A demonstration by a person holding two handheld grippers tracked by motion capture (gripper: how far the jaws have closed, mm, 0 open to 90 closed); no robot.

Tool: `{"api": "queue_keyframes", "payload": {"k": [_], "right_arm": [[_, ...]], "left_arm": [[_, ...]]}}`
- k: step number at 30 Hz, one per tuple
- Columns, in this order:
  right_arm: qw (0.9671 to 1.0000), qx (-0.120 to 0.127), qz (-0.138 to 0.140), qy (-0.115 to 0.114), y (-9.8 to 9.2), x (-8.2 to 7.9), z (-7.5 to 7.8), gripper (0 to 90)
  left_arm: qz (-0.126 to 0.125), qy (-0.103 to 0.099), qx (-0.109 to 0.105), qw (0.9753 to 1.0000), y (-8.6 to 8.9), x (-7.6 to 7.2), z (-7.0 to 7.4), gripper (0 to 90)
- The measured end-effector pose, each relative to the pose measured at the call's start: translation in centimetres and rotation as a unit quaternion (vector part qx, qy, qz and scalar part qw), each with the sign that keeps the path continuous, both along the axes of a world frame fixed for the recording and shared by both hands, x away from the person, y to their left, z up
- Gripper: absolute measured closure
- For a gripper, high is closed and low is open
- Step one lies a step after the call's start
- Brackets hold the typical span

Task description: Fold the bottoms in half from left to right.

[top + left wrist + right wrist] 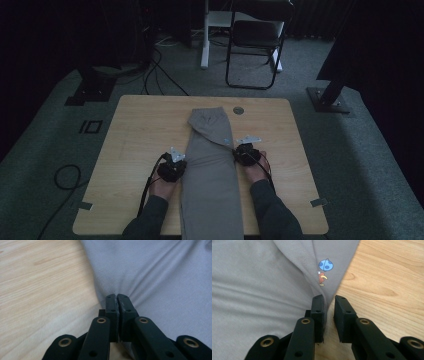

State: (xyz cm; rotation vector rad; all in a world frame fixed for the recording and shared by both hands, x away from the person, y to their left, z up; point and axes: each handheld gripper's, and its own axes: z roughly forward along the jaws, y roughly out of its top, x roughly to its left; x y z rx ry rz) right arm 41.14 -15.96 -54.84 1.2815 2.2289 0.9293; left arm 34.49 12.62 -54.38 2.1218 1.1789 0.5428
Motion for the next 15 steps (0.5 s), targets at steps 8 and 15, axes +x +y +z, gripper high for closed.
{"api": "queue_keyframes", "payload": {"k": [8,15], "right_arm": [[0.9999,-0.01,-0.012,0.002,0.0,0.6,0.3,66.6],[0.9981,-0.01,0.054,-0.028,3.2,1.3,1.2,50.2]], "left_arm": [[0.015,-0.003,-0.014,0.9998,0.4,0.7,0.7,74.1],[0.035,-0.013,-0.016,0.9992,-1.0,3.9,1.8,63.8]]}}
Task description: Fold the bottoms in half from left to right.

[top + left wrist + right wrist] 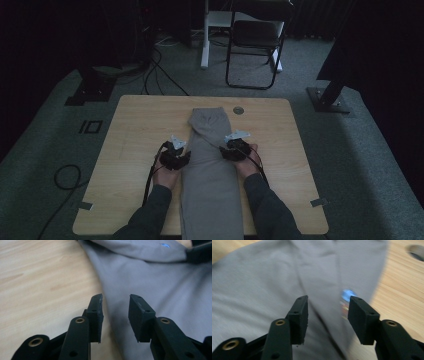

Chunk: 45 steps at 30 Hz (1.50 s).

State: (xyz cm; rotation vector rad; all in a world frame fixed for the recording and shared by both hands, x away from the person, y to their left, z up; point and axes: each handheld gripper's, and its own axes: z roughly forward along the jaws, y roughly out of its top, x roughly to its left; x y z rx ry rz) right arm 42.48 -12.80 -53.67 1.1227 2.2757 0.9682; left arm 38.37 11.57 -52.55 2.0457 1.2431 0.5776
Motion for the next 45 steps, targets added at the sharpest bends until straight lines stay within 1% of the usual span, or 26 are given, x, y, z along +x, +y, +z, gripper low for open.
{"api": "queue_keyframes", "payload": {"k": [1,4,5,6,7,8,9,11,15,18,19,21,22,23,26,27,28,29,31,32,35,37,38,40,42,45], "right_arm": [[0.9999,-0.003,0.01,0.005,0.6,0.4,-0.2,49.4],[0.9994,-0.027,-0.001,0.02,1.4,1.5,-0.9,49.1],[0.9994,-0.007,-0.01,0.034,1.2,2.0,-1.0,50.2],[0.9994,-0.007,-0.01,0.034,1.2,2.0,-1.0,50.2],[0.9989,0.006,-0.015,0.045,0.9,2.1,-1.1,51.9],[0.9989,0.006,-0.015,0.045,0.9,2.1,-1.1,51.9],[0.999,0.006,-0.013,0.043,0.9,2.0,-1.1,52.9],[0.999,0.009,-0.009,0.042,0.6,1.5,-1.1,55.8],[0.999,0.005,-0.003,0.045,0.5,0.7,-1.0,59.6],[0.9992,0.008,0.008,0.039,0.7,-1.1,-1.1,62.9],[0.9993,0.011,0.01,0.035,0.8,-2.3,-1.3,63.2],[0.9993,0.011,0.01,0.035,0.8,-2.3,-1.3,63.2],[0.9993,0.012,0.011,0.033,0.8,-2.7,-1.3,63.3],[0.9993,0.014,0.013,0.032,0.9,-3.7,-1.4,62.7],[0.9991,0.006,0.014,0.04,1.2,-4.5,-1.2,55.8],[0.9991,0.006,0.014,0.04,1.2,-4.5,-1.2,55.8],[0.9986,-0.008,0.017,0.049,2.0,-4.0,-0.9,44.3],[0.9986,-0.008,0.017,0.049,2.0,-4.0,-0.9,44.3],[0.9981,-0.014,0.027,0.054,2.7,-3.2,-0.8,37.7],[0.9979,-0.022,0.032,0.051,3.4,-2.6,-0.8,35.3],[0.9976,-0.03,0.035,0.051,4.8,-1.1,-0.7,33.4],[0.9973,-0.042,0.033,0.05,5.3,-0.1,-0.5,38.3],[0.9972,-0.047,0.03,0.05,5.2,0.4,-0.4,43.0],[0.9972,-0.054,0.005,0.052,4.6,1.5,-0.2,47.1],[0.9968,-0.041,-0.03,0.062,3.3,2.5,-0.2,47.5],[0.9944,-0.015,-0.071,0.076,1.1,3.7,-0.3,49.5]], "left_arm": [[0.002,0.003,0.002,1.0,-0.3,0.5,-0.1,63.7],[0.009,0.017,0.004,0.9998,-0.8,1.7,-0.7,63.5],[0.012,0.025,0.006,0.9996,-1.0,2.1,-1.1,63.7],[0.013,0.031,0.006,0.9994,-1.0,2.2,-1.4,63.7],[0.013,0.038,0.008,0.9992,-1.1,2.4,-1.8,69.0],[0.01,0.035,-0.001,0.9993,-1.0,2.3,-2.0,69.0],[0.007,0.033,-0.007,0.9994,-0.8,2.1,-2.1,73.8],[-0.003,0.028,0.004,0.9996,-0.7,1.7,-2.1,81.2],[-0.021,0.026,0.016,0.9993,-0.5,0.5,-2.0,82.9],[-0.028,0.02,0.017,0.9993,-0.3,-1.1,-2.1,83.4],[-0.032,0.015,0.024,0.9991,-0.3,-1.7,-2.2,83.4],[-0.035,0.012,0.027,0.999,-0.3,-2.2,-2.2,83.4],[-0.041,0.007,0.031,0.9987,0.0,-3.4,-2.3,83.4],[-0.042,0.006,0.028,0.9987,0.1,-3.8,-2.3,83.3],[-0.046,0.003,0.026,0.9986,0.4,-4.6,-2.4,83.1],[-0.046,0.003,0.026,0.9986,0.4,-4.6,-2.4,83.0],[-0.045,0.003,0.021,0.9987,0.5,-4.7,-2.4,83.1],[-0.045,0.004,0.02,0.9988,0.5,-4.7,-2.4,83.1],[-0.045,0.002,0.019,0.9988,0.5,-4.7,-2.5,83.1],[-0.045,0.001,0.018,0.9988,0.5,-4.7,-2.5,83.2],[-0.047,-0.002,0.012,0.9988,0.7,-4.8,-2.6,83.2],[-0.048,-0.004,0.011,0.9988,0.8,-4.8,-2.7,83.2],[-0.048,-0.005,0.011,0.9988,0.8,-4.9,-2.7,83.2],[-0.046,-0.008,0.009,0.9989,0.9,-5.0,-2.7,83.2],[-0.045,-0.008,0.005,0.9989,1.0,-5.0,-2.8,83.2],[-0.042,-0.01,0.002,0.9991,1.0,-5.1,-2.9,83.2]]}}
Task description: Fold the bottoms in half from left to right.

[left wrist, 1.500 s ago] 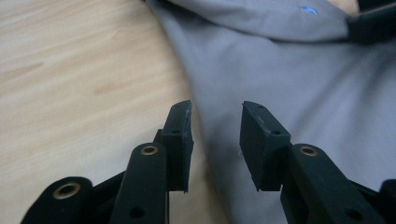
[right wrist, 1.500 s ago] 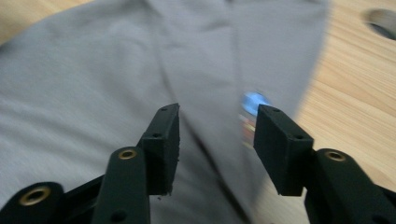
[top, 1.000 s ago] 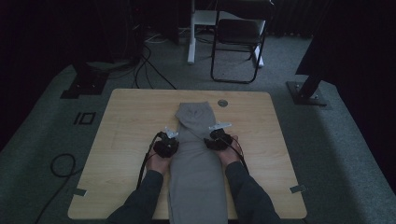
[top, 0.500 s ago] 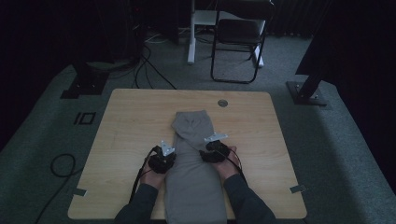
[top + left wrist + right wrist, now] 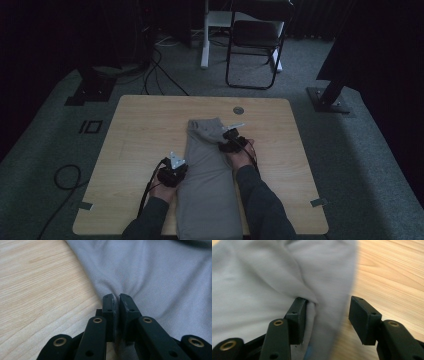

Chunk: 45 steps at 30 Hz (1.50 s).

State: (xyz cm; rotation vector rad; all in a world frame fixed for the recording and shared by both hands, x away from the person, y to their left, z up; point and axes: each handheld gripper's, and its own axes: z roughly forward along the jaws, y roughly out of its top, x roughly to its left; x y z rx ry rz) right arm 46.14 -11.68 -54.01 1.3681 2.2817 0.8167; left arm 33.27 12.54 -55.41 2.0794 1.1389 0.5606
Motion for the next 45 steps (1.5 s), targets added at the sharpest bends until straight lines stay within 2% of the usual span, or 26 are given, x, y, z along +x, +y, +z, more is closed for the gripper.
{"api": "queue_keyframes", "payload": {"k": [2,7,9,11,14,17,20,21,24,26,28,31,36,39,45], "right_arm": [[0.9998,0.015,-0.014,0.005,-1.1,0.3,-0.1,50.7],[0.9996,0.02,-0.019,-0.001,-1.9,0.1,-0.2,52.2],[0.9997,0.019,-0.018,-0.003,-1.9,0.0,-0.2,53.9],[0.9997,0.008,-0.021,-0.012,-1.7,-0.2,0.0,55.5],[0.9989,0.019,-0.019,-0.038,-1.5,-0.5,0.6,54.2],[0.9979,0.032,0.0,-0.057,-1.0,-0.6,1.2,54.1],[0.9975,0.049,0.023,-0.046,-0.4,-0.3,1.1,57.0],[0.9976,0.048,0.024,-0.042,-0.3,-0.2,0.9,57.9],[0.999,0.026,0.027,-0.026,0.0,0.2,-0.3,58.3],[0.9988,0.032,0.024,-0.027,-0.1,0.0,-0.7,58.6],[0.9989,0.031,0.022,-0.027,-0.3,-0.2,-0.6,59.2],[0.9988,0.032,0.02,-0.03,-0.6,-0.7,-0.7,59.5],[0.9985,0.034,0.025,-0.035,-0.9,-2.6,-0.8,59.8],[0.9977,0.039,0.036,-0.043,-1.3,-4.2,-1.0,59.7],[0.997,0.05,0.032,-0.049,-1.6,-6.3,-1.2,59.9]], "left_arm": [[0.002,-0.001,-0.002,1.0,0.0,0.0,0.0,83.2],[0.006,-0.002,-0.004,1.0,0.0,-0.1,-0.1,82.9],[0.007,0.003,-0.005,1.0,0.1,0.0,0.0,78.9],[0.01,0.014,-0.011,0.9998,0.4,0.5,0.2,68.8],[0.025,0.011,-0.01,0.9996,0.6,1.6,0.8,62.5],[0.034,-0.001,-0.008,0.9994,0.5,3.1,1.6,62.0],[0.029,0.011,-0.017,0.9994,0.0,5.1,1.9,62.1],[0.027,0.012,-0.016,0.9994,-0.4,5.8,1.8,63.0],[0.027,0.021,0.001,0.9994,-1.4,7.1,1.2,67.5],[0.028,0.027,0.001,0.9992,-1.6,7.5,0.6,72.1],[0.026,0.031,-0.014,0.9991,-1.5,7.5,0.5,78.5],[0.01,0.023,-0.004,0.9997,-1.4,6.8,0.4,82.7],[0.006,0.023,-0.026,0.9994,-0.5,5.1,0.2,82.9],[-0.007,0.018,-0.028,0.9994,-0.1,3.8,0.0,82.9],[-0.013,0.01,-0.026,0.9995,0.1,2.0,-0.1,82.9]]}}
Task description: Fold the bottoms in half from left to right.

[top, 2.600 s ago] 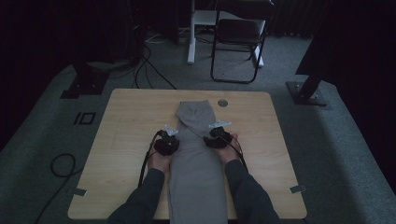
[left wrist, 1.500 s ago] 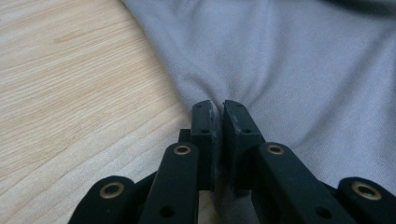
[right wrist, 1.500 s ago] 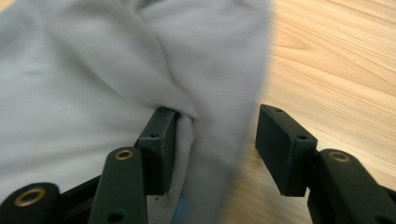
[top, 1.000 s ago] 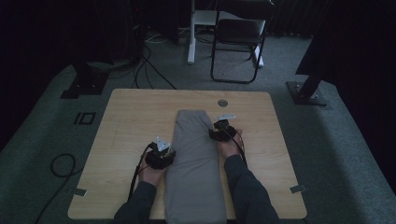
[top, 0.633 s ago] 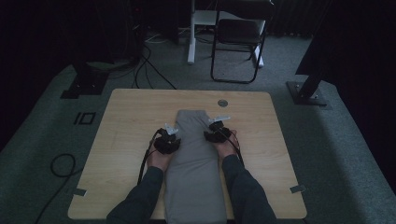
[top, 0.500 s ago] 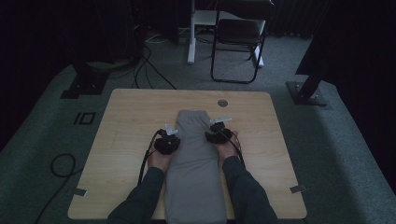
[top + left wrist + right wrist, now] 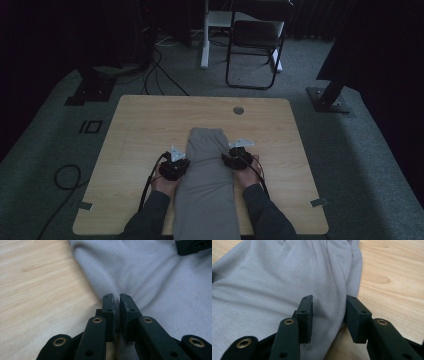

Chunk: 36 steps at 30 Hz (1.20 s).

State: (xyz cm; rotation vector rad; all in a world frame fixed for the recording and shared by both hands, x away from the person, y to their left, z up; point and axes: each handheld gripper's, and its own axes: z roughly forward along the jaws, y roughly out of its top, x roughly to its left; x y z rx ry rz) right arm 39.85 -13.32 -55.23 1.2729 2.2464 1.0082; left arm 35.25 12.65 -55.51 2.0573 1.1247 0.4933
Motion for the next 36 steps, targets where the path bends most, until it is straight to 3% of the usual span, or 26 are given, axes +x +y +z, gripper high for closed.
{"api": "queue_keyframes", "payload": {"k": [8,14,17,20,24,26,30,36], "right_arm": [[1.0,0.004,-0.005,0.001,0.0,-2.2,0.0,60.9],[0.9999,-0.003,0.007,0.007,-0.3,-3.4,0.1,59.0],[0.9999,0.001,0.009,0.011,-0.4,-2.9,0.2,49.8],[0.9999,0.013,0.003,0.005,-0.5,-1.9,0.7,43.1],[1.0,0.001,0.005,0.007,0.2,-0.1,1.3,35.4],[0.9999,-0.008,0.003,0.007,0.7,0.9,1.3,34.7],[0.9998,-0.013,-0.001,0.011,1.2,2.6,1.3,35.8],[0.9995,-0.02,-0.003,0.026,1.4,4.1,1.0,37.0]], "left_arm": [[-0.008,-0.001,0.003,1.0,-0.1,-2.3,0.0,82.9],[-0.016,0.02,-0.009,0.9996,-0.3,-3.4,0.2,77.3],[-0.003,0.022,-0.015,0.9996,-0.1,-2.5,0.6,67.7],[0.018,0.003,-0.024,0.9995,0.2,-1.1,1.3,62.2],[0.023,0.004,-0.041,0.9989,0.2,1.1,2.2,57.6],[0.022,0.01,-0.05,0.9985,0.0,2.3,2.3,55.5],[0.028,0.023,-0.041,0.9985,-0.6,4.1,2.0,55.0],[0.038,0.043,-0.033,0.9978,-1.1,5.4,1.1,55.1]]}}
